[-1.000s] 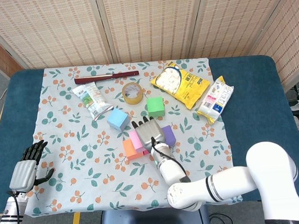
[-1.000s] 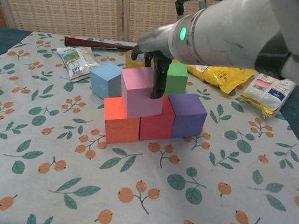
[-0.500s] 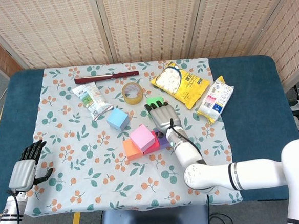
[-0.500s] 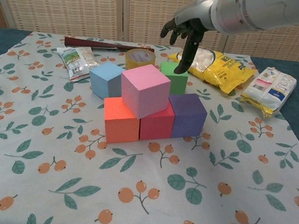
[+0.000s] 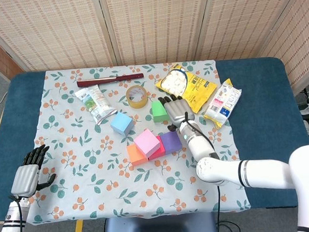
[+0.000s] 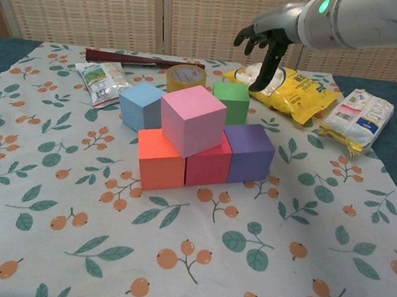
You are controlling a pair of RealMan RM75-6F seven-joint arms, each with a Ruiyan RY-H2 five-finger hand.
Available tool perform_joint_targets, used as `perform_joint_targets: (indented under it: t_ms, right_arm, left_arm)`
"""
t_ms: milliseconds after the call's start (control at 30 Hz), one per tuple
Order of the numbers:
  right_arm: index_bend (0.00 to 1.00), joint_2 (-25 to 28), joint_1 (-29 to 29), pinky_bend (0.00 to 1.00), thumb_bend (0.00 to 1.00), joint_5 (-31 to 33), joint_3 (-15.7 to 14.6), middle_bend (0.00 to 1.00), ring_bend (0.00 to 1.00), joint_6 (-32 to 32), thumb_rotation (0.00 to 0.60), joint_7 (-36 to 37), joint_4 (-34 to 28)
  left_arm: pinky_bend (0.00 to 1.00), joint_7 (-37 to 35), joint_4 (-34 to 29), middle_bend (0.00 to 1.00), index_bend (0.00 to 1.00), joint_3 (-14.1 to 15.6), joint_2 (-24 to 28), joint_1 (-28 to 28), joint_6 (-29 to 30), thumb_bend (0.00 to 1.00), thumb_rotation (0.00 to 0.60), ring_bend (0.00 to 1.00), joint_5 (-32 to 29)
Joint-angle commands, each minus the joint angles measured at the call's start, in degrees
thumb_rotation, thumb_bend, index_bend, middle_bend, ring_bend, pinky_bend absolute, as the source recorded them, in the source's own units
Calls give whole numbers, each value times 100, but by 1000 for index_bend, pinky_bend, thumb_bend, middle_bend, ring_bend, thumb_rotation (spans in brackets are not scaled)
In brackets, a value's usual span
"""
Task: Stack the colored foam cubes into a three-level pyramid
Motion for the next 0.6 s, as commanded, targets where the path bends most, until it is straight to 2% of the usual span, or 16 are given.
perform_joint_targets:
  t_ms: [33, 333, 600]
  right_arm:
    - [0, -186, 14, 122, 180, -193, -159, 65, 0, 30, 600, 54, 78]
    - [0, -509, 44, 105, 179, -469, -341, 51, 0, 370, 600, 104, 14]
    - [0, -878, -71, 100, 179, -710, -288, 50, 0, 522, 600, 445, 287]
  left_arm:
    - [97, 1, -4, 7, 0, -4, 3, 1, 4, 328, 600, 22, -4]
    - [97, -61, -43, 7, 0, 8, 50, 20, 65, 329, 600, 22, 50]
    - [97, -91, -84, 8, 0, 30, 83, 33, 106, 329, 600, 22, 102]
